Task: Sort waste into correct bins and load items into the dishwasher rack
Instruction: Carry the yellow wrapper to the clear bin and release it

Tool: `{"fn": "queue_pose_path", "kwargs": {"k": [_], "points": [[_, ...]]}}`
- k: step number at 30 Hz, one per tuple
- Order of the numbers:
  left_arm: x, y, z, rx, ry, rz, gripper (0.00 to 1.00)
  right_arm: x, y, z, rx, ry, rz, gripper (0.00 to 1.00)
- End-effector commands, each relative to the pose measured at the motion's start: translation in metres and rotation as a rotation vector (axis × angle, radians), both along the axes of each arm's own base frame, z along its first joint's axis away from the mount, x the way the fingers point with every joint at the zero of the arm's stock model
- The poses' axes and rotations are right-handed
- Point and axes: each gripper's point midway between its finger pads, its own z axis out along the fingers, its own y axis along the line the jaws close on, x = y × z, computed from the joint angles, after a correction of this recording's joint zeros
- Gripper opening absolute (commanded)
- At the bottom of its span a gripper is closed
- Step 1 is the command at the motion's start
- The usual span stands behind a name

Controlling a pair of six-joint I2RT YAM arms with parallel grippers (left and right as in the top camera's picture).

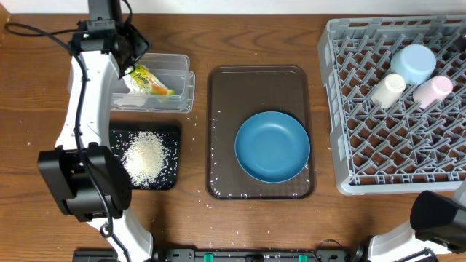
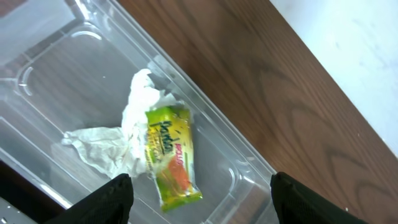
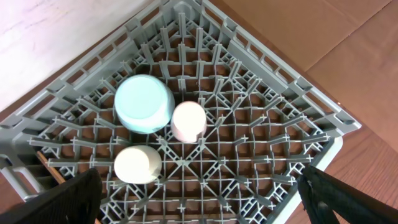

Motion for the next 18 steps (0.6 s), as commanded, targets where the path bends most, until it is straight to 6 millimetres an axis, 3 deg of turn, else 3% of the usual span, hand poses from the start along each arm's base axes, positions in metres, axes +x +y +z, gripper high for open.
{"fn": "queue_pose_path", "kwargs": {"k": [1, 8, 13, 18], "points": [[-0.005, 0.022, -0.004, -0.009, 0.015, 0.066, 0.74, -0.001, -0.004, -0.001, -0.016, 0.016, -0.006, 0.99], [-0.049, 0.109, -0.014, -0.099, 0.083, 0.388, 0.76, -0.001, -0.004, -0.001, -0.016, 0.016, -0.006, 0.99], [-0.101, 0.172, -0.023, -0.157, 0.149, 0.621, 0.77, -0.001, -0.004, -0.001, -0.016, 0.016, -0.006, 0.99], [-0.154, 0.213, -0.030, -0.208, 0.217, 0.803, 0.78, -0.001, -0.004, -0.001, -0.016, 0.016, -0.006, 0.99]]}}
